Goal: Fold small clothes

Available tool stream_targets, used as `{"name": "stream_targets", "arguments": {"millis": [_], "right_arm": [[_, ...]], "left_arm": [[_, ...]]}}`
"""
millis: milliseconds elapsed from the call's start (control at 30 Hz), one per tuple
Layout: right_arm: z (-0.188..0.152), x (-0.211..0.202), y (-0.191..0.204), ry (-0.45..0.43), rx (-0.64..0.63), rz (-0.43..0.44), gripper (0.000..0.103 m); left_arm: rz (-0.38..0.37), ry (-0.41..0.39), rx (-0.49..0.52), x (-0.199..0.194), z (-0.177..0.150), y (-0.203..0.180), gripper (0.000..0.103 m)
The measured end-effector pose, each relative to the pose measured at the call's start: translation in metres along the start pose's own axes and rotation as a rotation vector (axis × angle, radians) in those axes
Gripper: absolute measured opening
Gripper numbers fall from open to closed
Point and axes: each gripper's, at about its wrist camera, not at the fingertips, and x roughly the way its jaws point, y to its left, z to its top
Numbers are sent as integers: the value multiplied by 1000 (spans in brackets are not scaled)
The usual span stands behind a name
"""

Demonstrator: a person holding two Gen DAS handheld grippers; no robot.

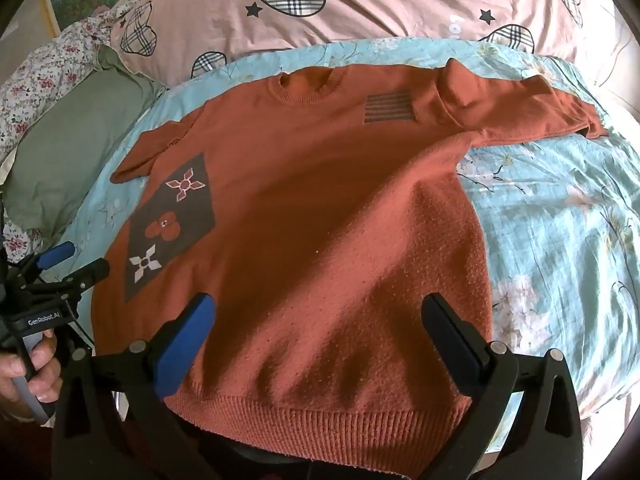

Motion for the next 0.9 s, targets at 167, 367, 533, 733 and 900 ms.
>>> {"name": "stream_targets", "arguments": {"millis": [167, 367, 533, 733, 900], "right_arm": [[0, -1, -4, 4, 0, 4, 103], [1, 0, -3, -1, 3, 2, 103], [1, 1, -5, -3, 6, 6, 103], [3, 1, -6, -8, 10, 8, 103], [4, -1, -14, -44, 38, 36, 103]], "left_arm": [[-1, 2, -1, 1, 2, 2, 101], [-4, 5, 2, 5, -1, -3, 101], [1, 5, 5, 8, -2, -5, 101], [6, 6, 8, 10, -2, -6, 101], [24, 12, 13, 14, 1, -6, 101]]}}
